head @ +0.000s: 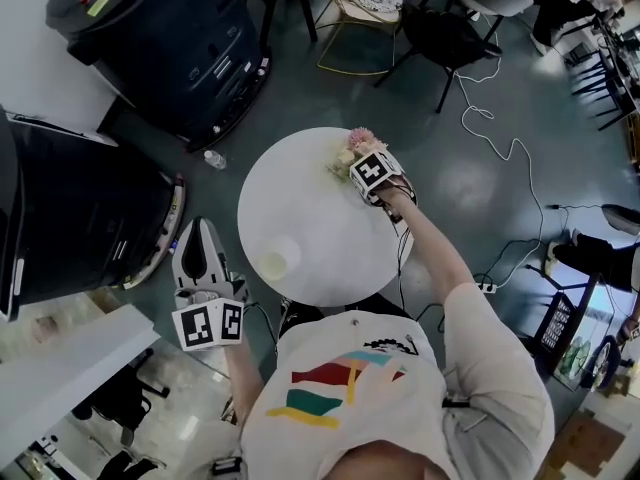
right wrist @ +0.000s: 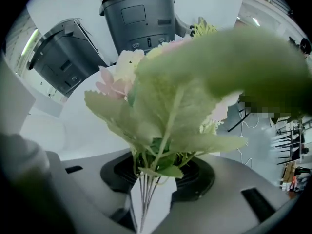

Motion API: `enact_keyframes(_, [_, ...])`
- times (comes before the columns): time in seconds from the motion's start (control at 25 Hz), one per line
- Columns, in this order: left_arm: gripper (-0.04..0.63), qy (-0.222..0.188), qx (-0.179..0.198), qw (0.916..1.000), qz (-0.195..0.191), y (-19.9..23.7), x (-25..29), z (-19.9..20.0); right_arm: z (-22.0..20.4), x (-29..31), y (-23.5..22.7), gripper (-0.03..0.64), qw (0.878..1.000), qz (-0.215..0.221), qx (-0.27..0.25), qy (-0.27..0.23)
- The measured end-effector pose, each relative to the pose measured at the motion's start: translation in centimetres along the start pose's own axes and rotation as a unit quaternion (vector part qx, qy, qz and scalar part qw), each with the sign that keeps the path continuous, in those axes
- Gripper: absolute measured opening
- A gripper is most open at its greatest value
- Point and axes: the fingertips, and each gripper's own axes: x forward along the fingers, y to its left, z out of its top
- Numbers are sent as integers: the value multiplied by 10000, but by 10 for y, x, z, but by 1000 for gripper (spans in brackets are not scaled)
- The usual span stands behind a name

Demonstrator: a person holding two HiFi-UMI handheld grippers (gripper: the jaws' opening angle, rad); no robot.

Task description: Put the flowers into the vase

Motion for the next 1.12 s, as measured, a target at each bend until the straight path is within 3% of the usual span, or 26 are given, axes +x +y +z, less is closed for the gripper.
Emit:
enact_keyframes(0.36, [8, -91, 68, 9999, 23, 3, -13, 11, 34, -43, 1, 163, 9944, -66, 163, -1046])
enact_keyframes(0.64, [8, -301, 115, 9994, 99, 4, -22, 24, 96, -126, 27, 163, 9669, 246, -73, -2540])
enact_keyframes(0.76, [8, -434, 126, 9989, 147, 0, -29, 33, 114, -170, 49, 163, 9446, 570, -169, -3227])
enact_keyframes(0.88, [8, -531, 198, 9982, 194, -7, -37, 41, 127, -220, 74, 163, 9150, 924, -316, -3914])
enact_keyframes(1.12, [8, -651, 280, 9964, 458, -16, -69, 48, 136, -323, 145, 163, 8356, 1592, -1041, -5154])
